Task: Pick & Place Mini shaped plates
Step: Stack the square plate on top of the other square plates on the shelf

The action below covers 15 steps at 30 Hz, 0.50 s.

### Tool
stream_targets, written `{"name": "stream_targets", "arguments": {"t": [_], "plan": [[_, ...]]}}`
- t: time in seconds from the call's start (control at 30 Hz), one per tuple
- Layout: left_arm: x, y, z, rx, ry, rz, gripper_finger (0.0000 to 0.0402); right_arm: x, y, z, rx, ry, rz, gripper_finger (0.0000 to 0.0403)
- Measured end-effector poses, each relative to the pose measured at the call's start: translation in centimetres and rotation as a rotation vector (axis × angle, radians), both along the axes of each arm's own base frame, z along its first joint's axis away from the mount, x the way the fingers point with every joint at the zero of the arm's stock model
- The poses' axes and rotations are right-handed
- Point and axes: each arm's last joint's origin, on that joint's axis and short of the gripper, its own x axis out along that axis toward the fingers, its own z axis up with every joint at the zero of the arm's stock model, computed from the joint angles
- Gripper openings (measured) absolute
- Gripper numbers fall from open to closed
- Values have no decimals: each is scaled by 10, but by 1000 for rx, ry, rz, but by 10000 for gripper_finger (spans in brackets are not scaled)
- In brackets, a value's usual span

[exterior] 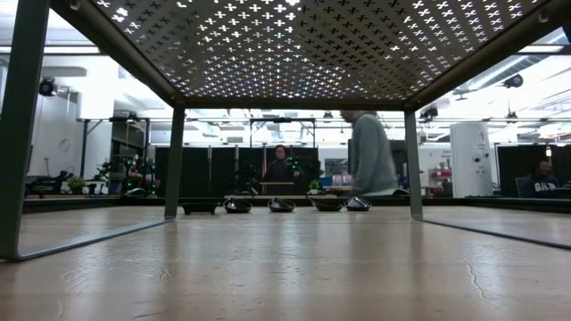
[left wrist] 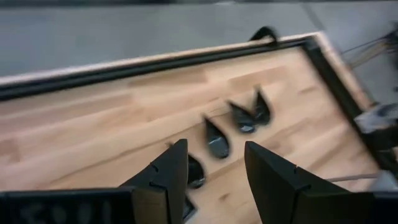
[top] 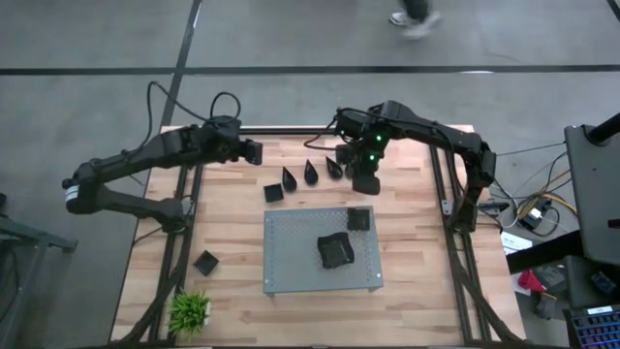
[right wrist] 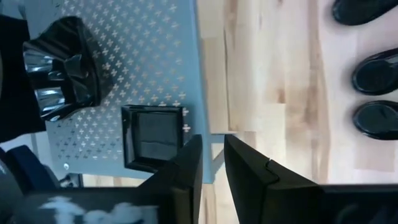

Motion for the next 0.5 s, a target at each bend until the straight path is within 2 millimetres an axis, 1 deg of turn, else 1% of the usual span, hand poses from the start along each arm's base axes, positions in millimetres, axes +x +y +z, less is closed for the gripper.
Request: {"name": "stream_targets", "arguments": {"t": [0.1,0.23,0.43,0.5], "plan": [[0,4,-15,-44,40,12,150,-2,-7,0,0,-1,-21,60],[1,7,-43,-155,65,39,149,-4,-13,0,-1,-1,-39,60],[-1,5,-84,-288,86,82,149,-4,-14,0,0,-1,-42,68],[0,5,-97,-310,58,85,149,-4,-14,0,-1,-3,-42,71]]}}
